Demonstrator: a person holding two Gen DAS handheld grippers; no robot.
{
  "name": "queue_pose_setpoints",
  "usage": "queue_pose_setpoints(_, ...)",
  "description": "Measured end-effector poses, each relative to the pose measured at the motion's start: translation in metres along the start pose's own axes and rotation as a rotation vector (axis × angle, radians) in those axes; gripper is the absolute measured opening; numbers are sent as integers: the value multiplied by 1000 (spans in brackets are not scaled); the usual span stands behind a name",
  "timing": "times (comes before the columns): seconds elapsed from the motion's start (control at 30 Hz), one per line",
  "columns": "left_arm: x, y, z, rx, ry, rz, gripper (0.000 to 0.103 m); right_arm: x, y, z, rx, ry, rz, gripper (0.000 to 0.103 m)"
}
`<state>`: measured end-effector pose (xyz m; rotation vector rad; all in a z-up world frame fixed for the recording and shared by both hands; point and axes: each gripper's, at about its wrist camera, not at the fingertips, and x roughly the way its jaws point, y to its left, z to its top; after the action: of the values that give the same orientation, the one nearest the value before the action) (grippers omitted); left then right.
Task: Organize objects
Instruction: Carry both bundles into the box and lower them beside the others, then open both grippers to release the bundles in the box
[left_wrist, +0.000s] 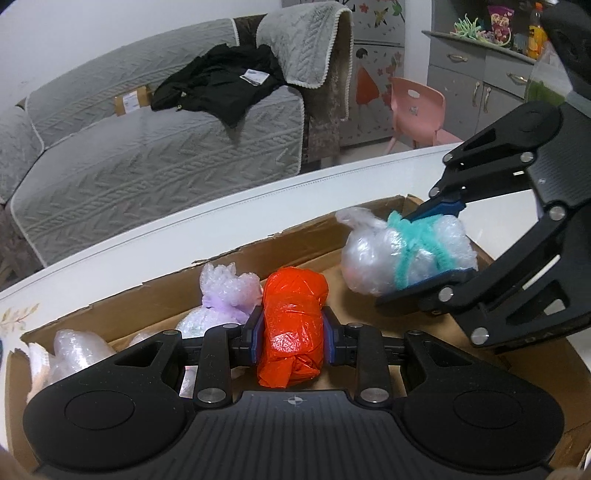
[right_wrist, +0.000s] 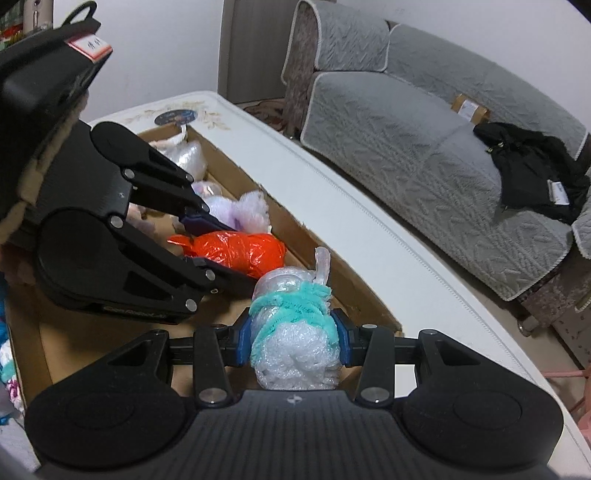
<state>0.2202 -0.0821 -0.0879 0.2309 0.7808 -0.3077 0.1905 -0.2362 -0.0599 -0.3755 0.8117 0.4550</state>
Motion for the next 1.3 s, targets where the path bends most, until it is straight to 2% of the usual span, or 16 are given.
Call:
queue_pose_setpoints(0.63,7,-3,3,-19,18,2,38,12,1,3,-55,80,-12,41)
queue_pose_setpoints(0.7,7,-3,3,-22,20,3,41,14,-2,4,-57,87,-17,42)
queue_pose_setpoints(0.77,7,-4,3,-22,26,3,52,14,-2,5,-60,95,-28,42)
queue_pose_setpoints(0.9,6,-5,5,-10,48,16,59,15,-3,6,-65,112,-41,50)
queue_pose_setpoints(0.93,5,-5,5,-7,58,20,65,15,-3,5,-69,117,-42,50)
queue_pose_setpoints(0.97,5,-5,6,-8,72,24,70,13,-1,6,-77,122,-43,55)
queue_pose_setpoints(1.07,2,-3,7,-14,94,36,78,9,3,7,-103,129,-62,60)
queue_pose_setpoints(1.3,-9,-5,7,-18,111,45,83,0,6,8,-115,133,-79,67)
